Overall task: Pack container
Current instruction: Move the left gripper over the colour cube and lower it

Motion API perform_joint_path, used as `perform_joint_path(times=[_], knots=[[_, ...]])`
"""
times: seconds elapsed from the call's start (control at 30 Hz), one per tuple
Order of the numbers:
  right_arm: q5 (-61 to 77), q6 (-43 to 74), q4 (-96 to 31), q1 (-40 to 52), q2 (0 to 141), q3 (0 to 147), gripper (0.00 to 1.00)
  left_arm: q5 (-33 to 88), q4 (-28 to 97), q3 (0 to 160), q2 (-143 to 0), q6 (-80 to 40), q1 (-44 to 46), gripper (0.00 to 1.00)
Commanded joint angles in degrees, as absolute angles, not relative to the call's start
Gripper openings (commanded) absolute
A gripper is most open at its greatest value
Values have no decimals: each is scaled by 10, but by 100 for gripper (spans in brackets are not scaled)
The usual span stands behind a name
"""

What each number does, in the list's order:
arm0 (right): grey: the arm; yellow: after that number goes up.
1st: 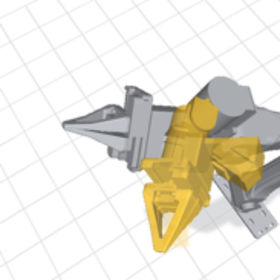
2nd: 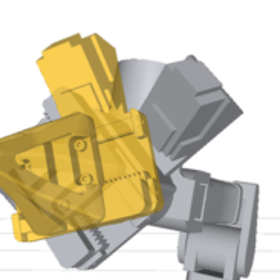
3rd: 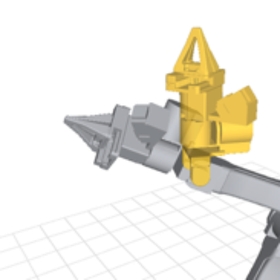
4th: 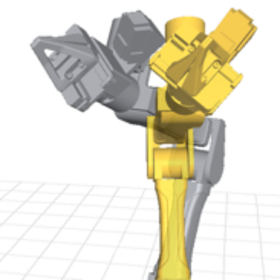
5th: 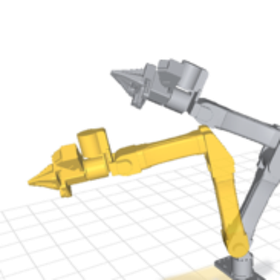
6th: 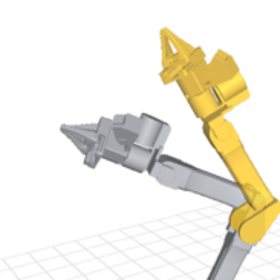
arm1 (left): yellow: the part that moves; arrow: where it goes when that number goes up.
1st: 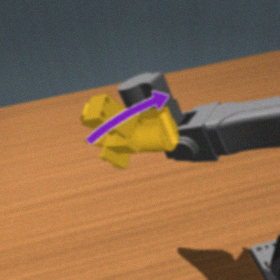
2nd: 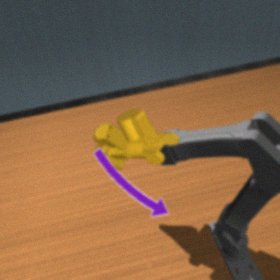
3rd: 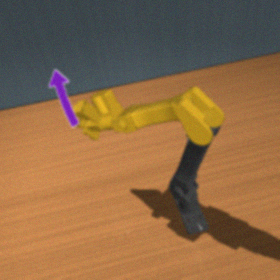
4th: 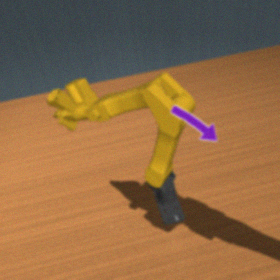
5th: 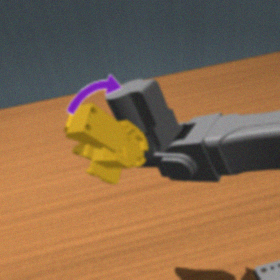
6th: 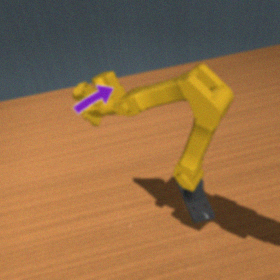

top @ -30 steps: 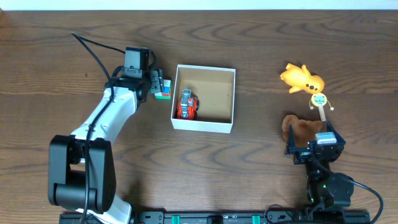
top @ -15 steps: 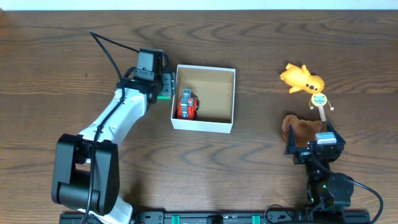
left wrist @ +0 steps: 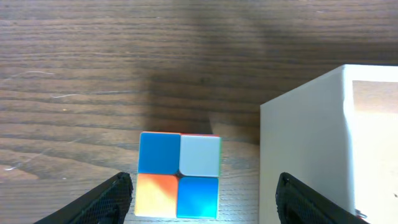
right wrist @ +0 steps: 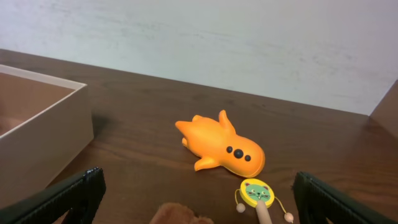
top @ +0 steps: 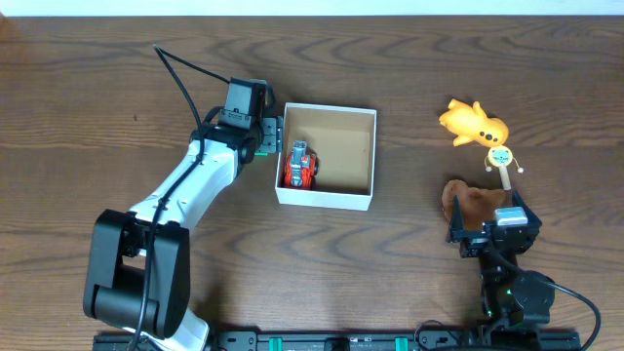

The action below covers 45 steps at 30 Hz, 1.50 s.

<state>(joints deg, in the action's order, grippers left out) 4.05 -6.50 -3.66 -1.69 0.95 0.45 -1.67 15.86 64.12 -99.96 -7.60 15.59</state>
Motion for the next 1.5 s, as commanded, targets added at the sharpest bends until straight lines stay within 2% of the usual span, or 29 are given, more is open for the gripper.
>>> perform_joint_path(times=[0.0,0.1,0.87,1.47], knots=[[39,-69,-39,-14,6,3,99,-46,157,653,-1000,-71,158,76],[39,-69,-39,-14,6,3,99,-45,157,653,-1000,-71,158,99],[39,-69,-39,-14,6,3,99,-73,118,651,-1001,-71,122,99],[39,-69,-39,-14,6,3,99,-29,140,642,-1044,-60,122,96]])
